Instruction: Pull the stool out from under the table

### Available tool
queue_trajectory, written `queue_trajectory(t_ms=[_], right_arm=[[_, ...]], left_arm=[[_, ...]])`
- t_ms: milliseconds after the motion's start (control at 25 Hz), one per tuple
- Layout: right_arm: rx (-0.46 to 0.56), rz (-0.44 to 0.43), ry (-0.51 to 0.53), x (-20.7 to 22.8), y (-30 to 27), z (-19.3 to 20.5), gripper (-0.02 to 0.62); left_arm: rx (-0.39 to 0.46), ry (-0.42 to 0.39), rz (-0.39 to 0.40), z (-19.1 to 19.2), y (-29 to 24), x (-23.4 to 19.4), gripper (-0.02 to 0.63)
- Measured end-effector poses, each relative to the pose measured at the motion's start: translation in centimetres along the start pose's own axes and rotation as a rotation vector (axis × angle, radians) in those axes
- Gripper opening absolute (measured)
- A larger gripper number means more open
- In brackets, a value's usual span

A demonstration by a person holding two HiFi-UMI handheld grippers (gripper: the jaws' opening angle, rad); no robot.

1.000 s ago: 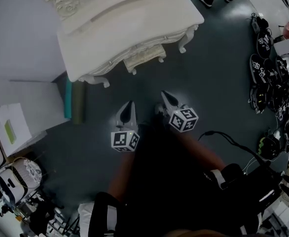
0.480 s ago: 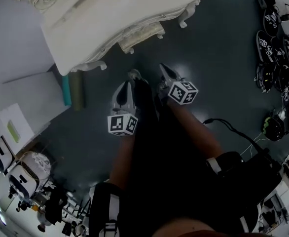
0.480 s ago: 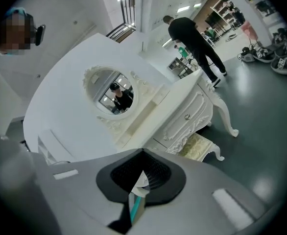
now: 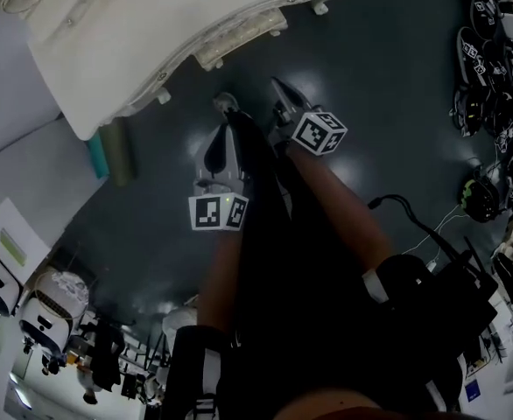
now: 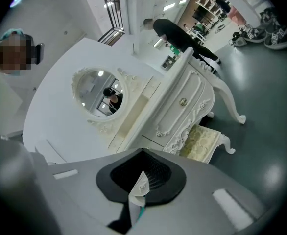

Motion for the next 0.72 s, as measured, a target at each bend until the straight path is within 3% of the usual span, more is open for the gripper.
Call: queue_trajectory(t_ms=[520, 720], right_arm=[[0.04, -0.009, -0.162, 9.2, -7.8, 6.1, 0.002], [0.044, -0.057, -0.202, 12.5, -11.1, 8.6, 0.064]], left_arm=[[0.016, 0.007, 0.01, 2.9, -5.1, -5.8, 0.006], [0.02, 0.032, 0.038, 4.6, -7.6, -7.6, 0.006]])
Point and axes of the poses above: the fingertips, and each gripper's own axes: y backward along the fingers, x to its right, z out of its underside, the point moved 4 cm from there along y, backward along the fingers, and after that the axes turned 4 degrees about y, right-handed, at the moved point
